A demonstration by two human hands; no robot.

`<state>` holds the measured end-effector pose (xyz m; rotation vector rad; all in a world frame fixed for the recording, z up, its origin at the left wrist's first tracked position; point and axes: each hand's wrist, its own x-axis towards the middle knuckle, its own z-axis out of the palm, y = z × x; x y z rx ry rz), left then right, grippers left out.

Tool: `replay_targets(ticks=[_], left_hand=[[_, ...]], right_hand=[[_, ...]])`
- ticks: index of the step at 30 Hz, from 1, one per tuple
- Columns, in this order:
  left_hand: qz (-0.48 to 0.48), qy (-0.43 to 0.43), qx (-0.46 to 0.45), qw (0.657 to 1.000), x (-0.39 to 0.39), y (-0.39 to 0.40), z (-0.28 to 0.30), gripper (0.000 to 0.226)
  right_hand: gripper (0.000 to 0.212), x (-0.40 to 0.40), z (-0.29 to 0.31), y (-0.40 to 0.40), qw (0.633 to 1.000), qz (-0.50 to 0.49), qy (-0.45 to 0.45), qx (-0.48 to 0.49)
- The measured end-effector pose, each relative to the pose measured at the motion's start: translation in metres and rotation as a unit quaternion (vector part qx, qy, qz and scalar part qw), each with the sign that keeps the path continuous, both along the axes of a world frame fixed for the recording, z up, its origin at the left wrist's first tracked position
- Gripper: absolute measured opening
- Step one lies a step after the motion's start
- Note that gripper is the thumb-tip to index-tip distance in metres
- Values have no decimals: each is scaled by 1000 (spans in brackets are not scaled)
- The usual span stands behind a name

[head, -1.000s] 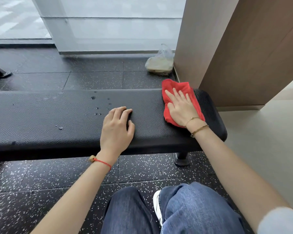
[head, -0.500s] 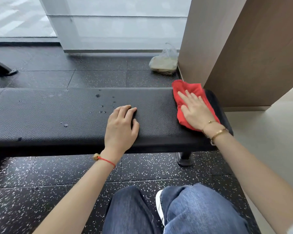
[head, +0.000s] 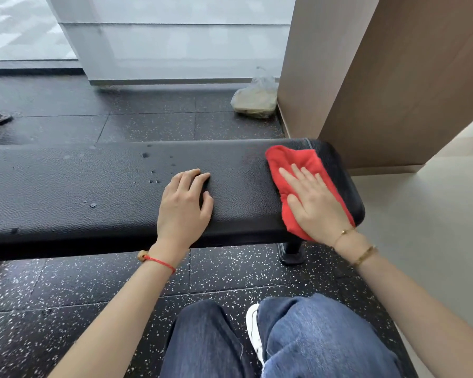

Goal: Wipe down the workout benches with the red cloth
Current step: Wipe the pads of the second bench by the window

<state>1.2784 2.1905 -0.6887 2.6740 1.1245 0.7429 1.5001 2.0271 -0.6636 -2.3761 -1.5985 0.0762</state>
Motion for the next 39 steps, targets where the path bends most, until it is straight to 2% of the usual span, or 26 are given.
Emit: replay_targets(ticks=[4, 8, 16, 21, 25, 33, 39], left_hand=[[-4, 2, 3, 1000, 1, 0, 0, 39], [-1, -4, 6, 1000, 0, 1, -1, 39], [1, -9, 10, 1000, -1, 0, -2, 39], [9, 0, 6, 1000, 2, -1, -1, 38], [12, 1, 5, 1000, 1, -3, 1, 39], [3, 3, -10, 1000, 1, -6, 7, 39], [5, 9, -13, 1000, 1, -6, 8, 40]], right_hand=[[56, 47, 5, 25, 993, -108, 25, -36], [56, 56, 6, 43, 988, -146, 33, -45], [56, 27, -6, -38, 995, -101, 23, 12], [55, 54, 5, 24, 992, -119, 26, -34], [55, 45, 10, 69, 994, -90, 26, -57], [58, -31, 5, 40, 997, 65, -1, -39], [57, -31, 10, 63, 997, 54, 10, -61]])
